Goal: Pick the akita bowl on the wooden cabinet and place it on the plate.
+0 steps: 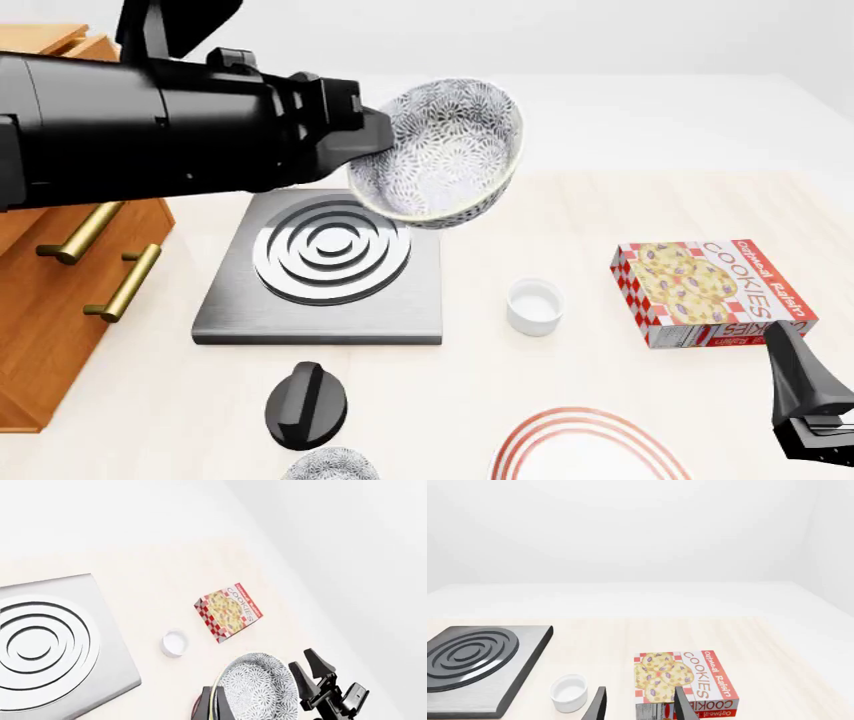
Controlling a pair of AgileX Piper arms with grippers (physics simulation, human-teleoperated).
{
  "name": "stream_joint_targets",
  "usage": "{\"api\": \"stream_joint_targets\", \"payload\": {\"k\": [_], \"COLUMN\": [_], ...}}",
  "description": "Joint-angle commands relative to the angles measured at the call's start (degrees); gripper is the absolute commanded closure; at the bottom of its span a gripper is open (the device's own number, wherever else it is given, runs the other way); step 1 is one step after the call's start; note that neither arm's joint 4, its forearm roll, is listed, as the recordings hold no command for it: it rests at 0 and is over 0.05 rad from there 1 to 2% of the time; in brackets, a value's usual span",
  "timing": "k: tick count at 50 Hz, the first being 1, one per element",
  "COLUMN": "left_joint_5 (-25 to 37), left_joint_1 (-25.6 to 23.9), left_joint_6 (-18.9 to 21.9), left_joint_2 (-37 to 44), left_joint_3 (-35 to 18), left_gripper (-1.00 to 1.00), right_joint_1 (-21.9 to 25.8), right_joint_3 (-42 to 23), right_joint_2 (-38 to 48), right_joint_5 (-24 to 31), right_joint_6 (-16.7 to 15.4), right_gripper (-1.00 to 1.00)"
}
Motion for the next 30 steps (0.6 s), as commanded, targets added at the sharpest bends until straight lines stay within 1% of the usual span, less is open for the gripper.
{"api": "stream_joint_targets", "payload": {"k": [1,18,30], "left_joint_5": [-0.27,-0.70,-2.34], "left_joint_1": [-1.86,-4.32,-6.16], "left_joint_6": [0.75,0.84,0.26], "left_joint_2": [0.65,2.75,4.20], "left_joint_3": [1.31,1.64,3.27], "left_gripper": [1.00,1.00,1.00], "right_joint_1": [0.01,0.00,-0.01], "right_joint_3": [0.00,0.00,0.00], "right_joint_2": [0.03,0.02,0.00], "right_joint_5": [-0.01,-0.01,0.00], "right_joint_6": [0.00,0.00,0.01], "right_gripper": [-1.00,-1.00,-1.00]}}
